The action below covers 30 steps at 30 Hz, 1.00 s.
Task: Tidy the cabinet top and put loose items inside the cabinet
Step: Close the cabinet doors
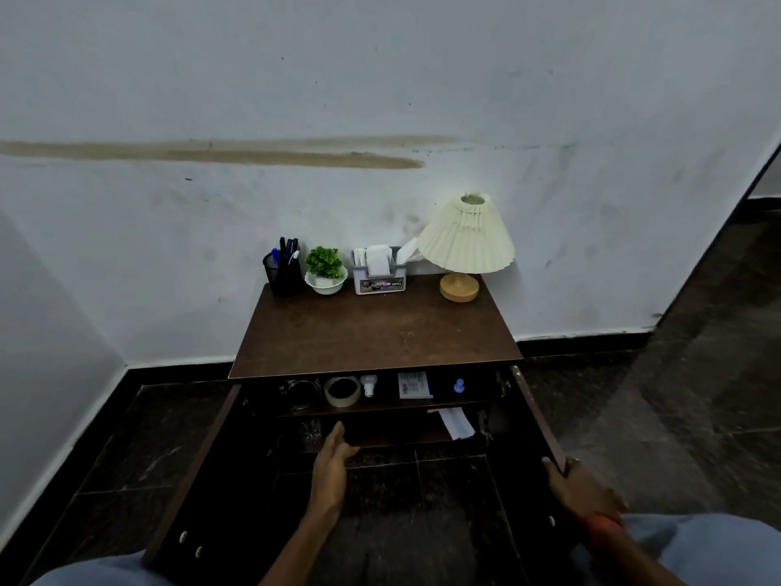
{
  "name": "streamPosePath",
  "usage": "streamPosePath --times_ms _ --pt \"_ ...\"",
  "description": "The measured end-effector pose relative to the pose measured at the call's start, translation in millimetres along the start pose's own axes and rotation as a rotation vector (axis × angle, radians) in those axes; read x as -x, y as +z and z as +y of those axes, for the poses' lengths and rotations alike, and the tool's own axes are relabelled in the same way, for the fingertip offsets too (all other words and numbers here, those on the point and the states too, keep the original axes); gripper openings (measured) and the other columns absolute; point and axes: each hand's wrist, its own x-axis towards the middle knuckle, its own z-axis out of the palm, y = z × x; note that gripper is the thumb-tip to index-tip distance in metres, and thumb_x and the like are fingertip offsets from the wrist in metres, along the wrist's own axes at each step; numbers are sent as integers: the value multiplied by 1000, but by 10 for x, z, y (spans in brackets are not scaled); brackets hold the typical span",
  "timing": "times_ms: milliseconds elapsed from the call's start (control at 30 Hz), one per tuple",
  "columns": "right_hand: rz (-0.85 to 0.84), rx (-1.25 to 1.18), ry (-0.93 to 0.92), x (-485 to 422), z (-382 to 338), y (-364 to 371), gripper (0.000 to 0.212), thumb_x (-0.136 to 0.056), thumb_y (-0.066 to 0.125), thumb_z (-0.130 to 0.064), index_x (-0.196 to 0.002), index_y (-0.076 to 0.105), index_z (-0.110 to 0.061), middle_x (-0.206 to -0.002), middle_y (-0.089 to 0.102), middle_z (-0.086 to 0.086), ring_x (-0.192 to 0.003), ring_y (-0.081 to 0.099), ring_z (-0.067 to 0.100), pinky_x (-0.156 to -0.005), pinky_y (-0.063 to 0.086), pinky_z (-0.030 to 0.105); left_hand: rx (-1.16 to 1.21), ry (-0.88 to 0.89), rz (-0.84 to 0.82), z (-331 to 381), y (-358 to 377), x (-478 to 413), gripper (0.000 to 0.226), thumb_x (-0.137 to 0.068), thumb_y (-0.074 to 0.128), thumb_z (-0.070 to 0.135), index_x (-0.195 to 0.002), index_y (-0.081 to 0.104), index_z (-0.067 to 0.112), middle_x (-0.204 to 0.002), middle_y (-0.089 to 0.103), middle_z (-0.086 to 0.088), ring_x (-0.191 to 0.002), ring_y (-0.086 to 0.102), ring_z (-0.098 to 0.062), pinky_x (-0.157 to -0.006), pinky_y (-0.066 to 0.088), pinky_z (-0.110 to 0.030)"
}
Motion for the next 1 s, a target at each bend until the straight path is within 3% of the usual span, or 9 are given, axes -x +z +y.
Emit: streamPosePath --times_ms 233,367,467,600,733,900,1000 --pt "-36 96 -72 421 -154 82 54 -80 48 -67 -114 56 -26 -112 69 6 -107 64 31 -87 49 35 -15 -11 -45 -127 56 27 56 -93 44 0 -147 35 11 -153 36 -8 -141 34 -23 -109 30 -32" --pt "-62 135 -125 601 -346 165 52 -82 55 -61 -118 56 -24 -117 67 5 -111 62 27 -86 47 32 -10 -4 -37 -156 18 46 55 -93 44 -1 -147 35 10 -153 36 -8 -141 35 -22 -109 32 -31" --pt "-117 183 -166 650 -406 367 70 -66 52 -76 -114 58 -25 -113 69 1 -107 64 23 -86 50 32 17 2 -28 -149 -33 50 55 -94 42 -3 -147 35 10 -152 38 -8 -140 36 -22 -103 35 -27" --pt "-211 111 -210 641 -561 699 72 -59 62 -70 -114 59 -24 -103 67 -3 -96 65 18 -82 52 31 32 -15 -2 -135 -115 22 49 -95 43 -1 -143 42 11 -146 45 -9 -134 43 -21 -102 35 -28" --pt "-259 -45 -171 497 -687 1125 102 -49 67 -71 -134 42 -21 -114 63 -5 -104 62 18 -88 50 31 -1 -38 -29 -120 -81 43 36 -96 45 3 -130 56 9 -132 59 -7 -115 53 -15 -98 35 -26" --pt "-315 -155 -165 545 -1011 1329 101 -61 77 -47 -146 29 -19 -133 56 1 -122 54 24 -104 43 38 -78 -75 -171 -176 201 52 32 -98 42 6 -124 61 9 -124 61 -3 -116 54 -14 -87 42 -16" --pt "-346 -185 -140 635 -1258 1311 79 -72 75 -30 -141 38 -20 -129 59 3 -118 56 23 -99 44 31 -89 -90 -227 -164 356 9 29 -97 47 13 -121 64 17 -125 62 -1 -119 55 -14 -97 41 -22"
